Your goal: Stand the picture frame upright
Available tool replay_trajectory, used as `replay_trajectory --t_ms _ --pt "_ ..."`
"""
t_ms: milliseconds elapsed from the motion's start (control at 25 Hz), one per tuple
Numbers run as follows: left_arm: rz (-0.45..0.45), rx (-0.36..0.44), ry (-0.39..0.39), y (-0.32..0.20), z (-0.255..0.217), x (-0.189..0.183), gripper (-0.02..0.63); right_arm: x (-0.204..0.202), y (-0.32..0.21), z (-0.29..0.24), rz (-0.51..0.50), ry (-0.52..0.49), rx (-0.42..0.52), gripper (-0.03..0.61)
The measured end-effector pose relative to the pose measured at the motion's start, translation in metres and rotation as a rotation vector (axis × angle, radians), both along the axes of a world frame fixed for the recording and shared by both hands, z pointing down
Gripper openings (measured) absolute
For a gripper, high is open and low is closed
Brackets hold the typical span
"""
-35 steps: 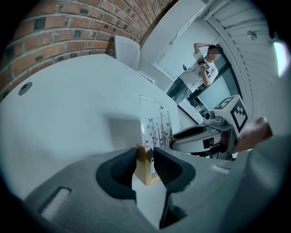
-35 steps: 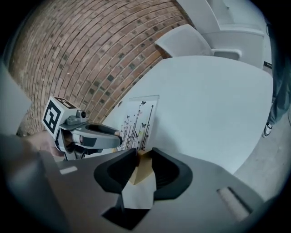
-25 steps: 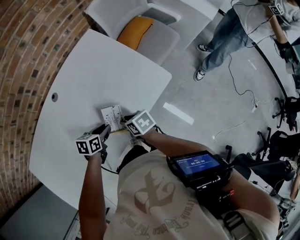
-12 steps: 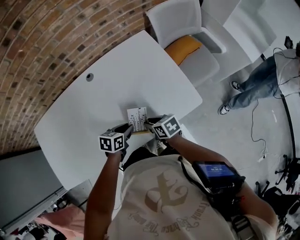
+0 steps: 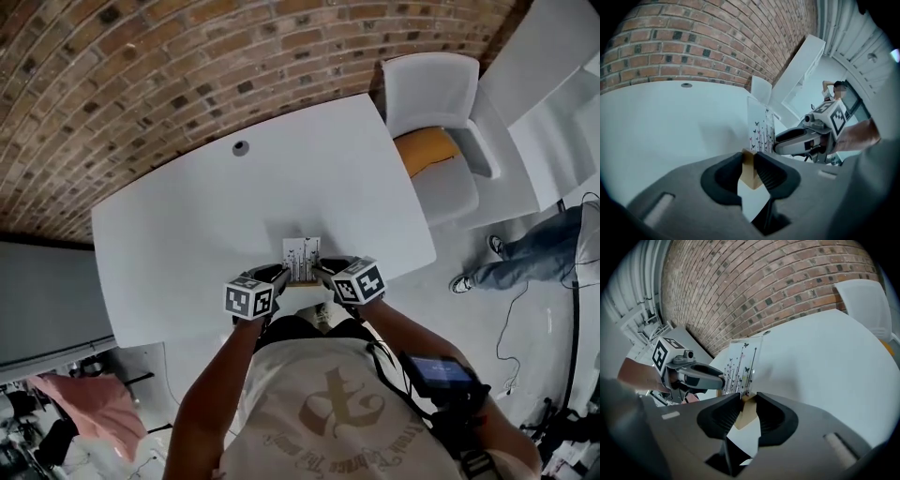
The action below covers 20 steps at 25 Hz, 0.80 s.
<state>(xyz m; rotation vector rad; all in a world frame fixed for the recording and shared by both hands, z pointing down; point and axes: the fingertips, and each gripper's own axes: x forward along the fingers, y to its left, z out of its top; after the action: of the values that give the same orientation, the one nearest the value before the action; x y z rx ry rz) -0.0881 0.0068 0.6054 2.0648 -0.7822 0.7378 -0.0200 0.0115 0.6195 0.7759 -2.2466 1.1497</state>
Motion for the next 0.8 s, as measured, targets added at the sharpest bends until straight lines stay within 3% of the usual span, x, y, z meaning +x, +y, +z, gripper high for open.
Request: replay_trajectory --t_ms 520,800 --pt "-0.098 0.040 0.046 -0.048 0.002 -0.029 0.098 -0.028 -0.060 -0.004 -0.140 0.078 0.091 0.117" --pt "-0.109 0.056 0.067 -0.089 0.002 -0.045 0.097 -0.044 -0.102 -0.008 -0.147 0.098 0.124 0.117"
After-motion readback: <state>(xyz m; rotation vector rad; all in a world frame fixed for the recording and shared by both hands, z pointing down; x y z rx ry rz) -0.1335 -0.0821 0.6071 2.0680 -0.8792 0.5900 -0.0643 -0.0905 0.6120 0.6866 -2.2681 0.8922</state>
